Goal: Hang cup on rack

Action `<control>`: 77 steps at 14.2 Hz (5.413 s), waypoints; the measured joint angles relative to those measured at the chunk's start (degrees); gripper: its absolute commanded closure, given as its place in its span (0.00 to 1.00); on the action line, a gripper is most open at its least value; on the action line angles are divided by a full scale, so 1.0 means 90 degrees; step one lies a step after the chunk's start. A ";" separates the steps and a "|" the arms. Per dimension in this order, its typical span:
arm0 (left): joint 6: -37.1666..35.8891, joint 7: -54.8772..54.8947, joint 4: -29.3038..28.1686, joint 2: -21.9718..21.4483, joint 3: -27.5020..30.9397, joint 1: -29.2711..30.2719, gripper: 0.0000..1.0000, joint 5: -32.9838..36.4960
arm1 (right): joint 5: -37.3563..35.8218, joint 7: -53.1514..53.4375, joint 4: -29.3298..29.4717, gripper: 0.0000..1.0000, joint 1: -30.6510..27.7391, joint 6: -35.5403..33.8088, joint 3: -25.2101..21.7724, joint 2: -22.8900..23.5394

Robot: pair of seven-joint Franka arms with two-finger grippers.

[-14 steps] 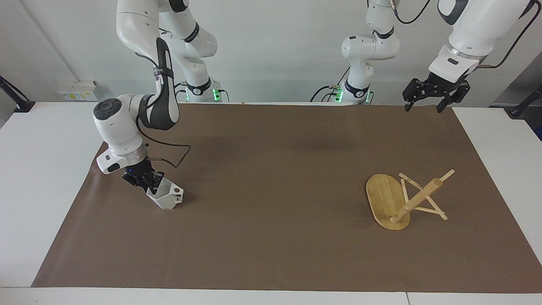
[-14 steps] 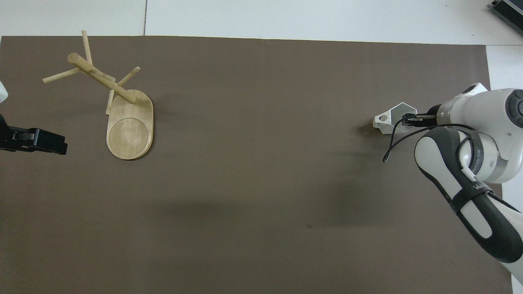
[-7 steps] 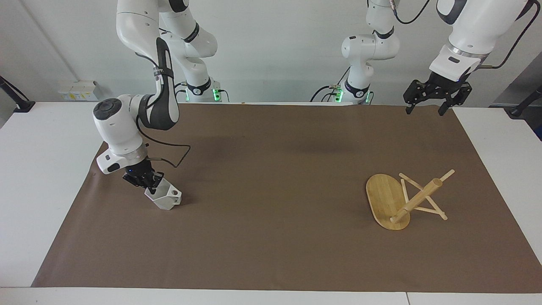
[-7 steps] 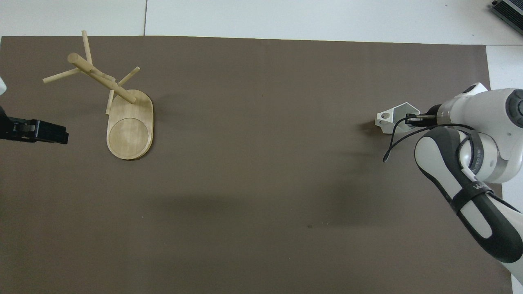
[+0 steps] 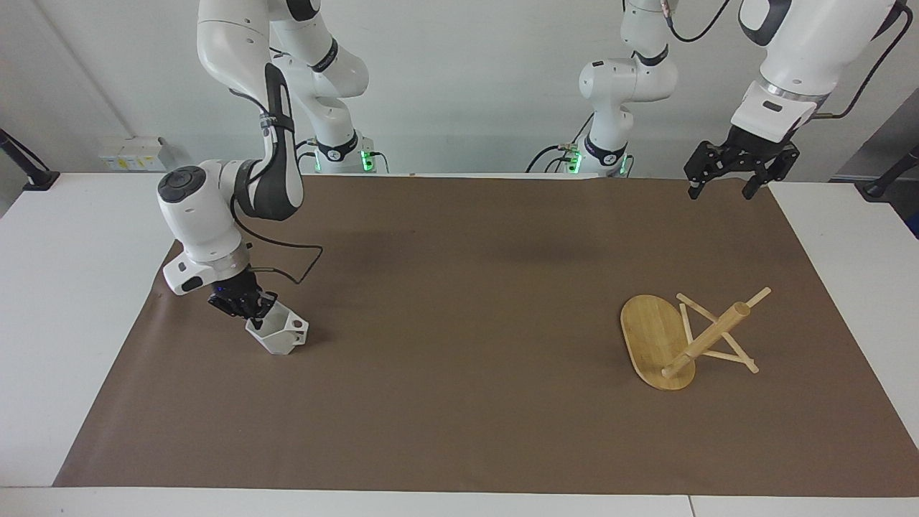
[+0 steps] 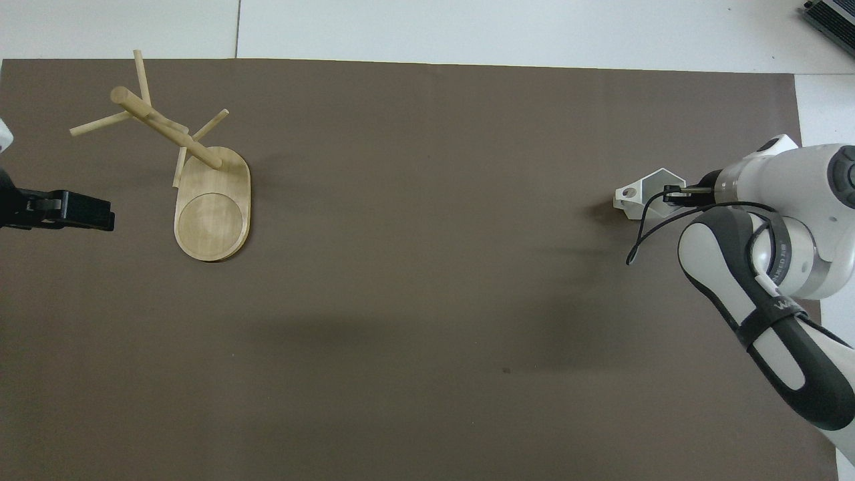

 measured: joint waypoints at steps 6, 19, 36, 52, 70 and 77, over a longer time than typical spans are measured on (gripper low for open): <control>-0.0461 -0.1055 -0.0052 -0.0034 -0.0082 -0.0016 0.00 -0.0015 | 0.0000 0.0000 0.0031 1.00 0.0000 0.0000 0.0000 0.0000; -0.0898 -0.6134 -0.0391 -0.0243 -0.0154 -0.0021 0.00 -0.1762 | 0.0000 0.0000 0.1042 1.00 0.0009 -0.1419 0.0078 -0.0211; -0.0363 -0.8697 -0.1720 -0.0780 -0.0016 0.0348 0.00 -0.5368 | 0.0000 0.0000 0.2295 1.00 0.0008 -0.4045 0.0080 -0.0907; 0.0368 -0.8719 -0.2443 -0.0871 -0.0140 0.0497 0.00 -0.6635 | 0.0448 0.0684 0.2863 1.00 0.0070 -0.4955 0.0302 -0.1083; 0.1991 -0.8793 -0.3058 -0.0439 -0.0231 -0.0217 0.00 -0.8518 | 0.2586 0.1542 0.2868 1.00 0.0122 -0.4827 0.1681 -0.1115; 0.2327 -0.8546 -0.3059 -0.0322 -0.0243 -0.0633 0.00 -0.8789 | 0.3067 0.2526 0.2868 1.00 0.0685 -0.4315 0.1770 -0.1116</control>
